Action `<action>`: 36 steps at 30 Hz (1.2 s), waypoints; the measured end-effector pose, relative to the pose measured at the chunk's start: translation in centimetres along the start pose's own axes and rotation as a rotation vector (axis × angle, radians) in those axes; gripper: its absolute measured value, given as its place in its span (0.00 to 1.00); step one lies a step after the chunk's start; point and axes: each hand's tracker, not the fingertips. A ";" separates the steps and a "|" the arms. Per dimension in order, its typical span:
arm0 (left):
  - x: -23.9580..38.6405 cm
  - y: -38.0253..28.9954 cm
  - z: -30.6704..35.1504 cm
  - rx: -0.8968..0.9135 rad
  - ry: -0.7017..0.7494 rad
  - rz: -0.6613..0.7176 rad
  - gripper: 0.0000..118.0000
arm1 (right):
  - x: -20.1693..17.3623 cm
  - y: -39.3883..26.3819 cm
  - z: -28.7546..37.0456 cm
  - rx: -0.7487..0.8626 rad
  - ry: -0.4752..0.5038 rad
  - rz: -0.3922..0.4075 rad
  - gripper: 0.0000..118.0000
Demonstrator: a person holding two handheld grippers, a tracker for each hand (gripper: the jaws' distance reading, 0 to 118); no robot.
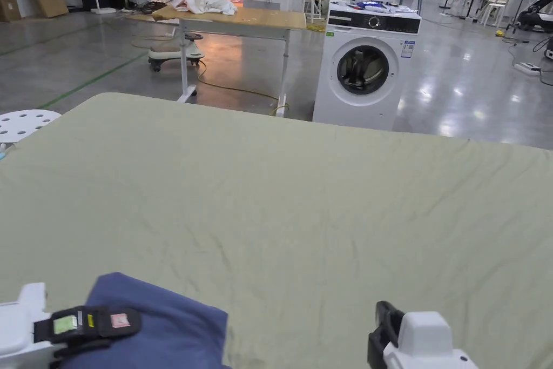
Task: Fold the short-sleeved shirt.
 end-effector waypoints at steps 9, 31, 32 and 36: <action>0.7 8.4 10.3 0.043 0.276 -0.076 0.16 | 5.9 2.9 -0.2 0.034 -0.111 -0.017 0.00; 4.5 8.4 13.7 0.160 1.040 -0.386 0.66 | 5.3 1.5 -0.6 -0.018 -0.098 0.001 0.00; 5.2 8.1 13.6 0.189 1.051 -0.415 0.66 | 5.2 1.5 -0.6 -0.017 -0.097 0.000 0.00; 8.4 6.0 12.1 0.260 1.072 -0.531 0.65 | 5.0 1.4 -0.5 -0.016 -0.094 0.000 0.00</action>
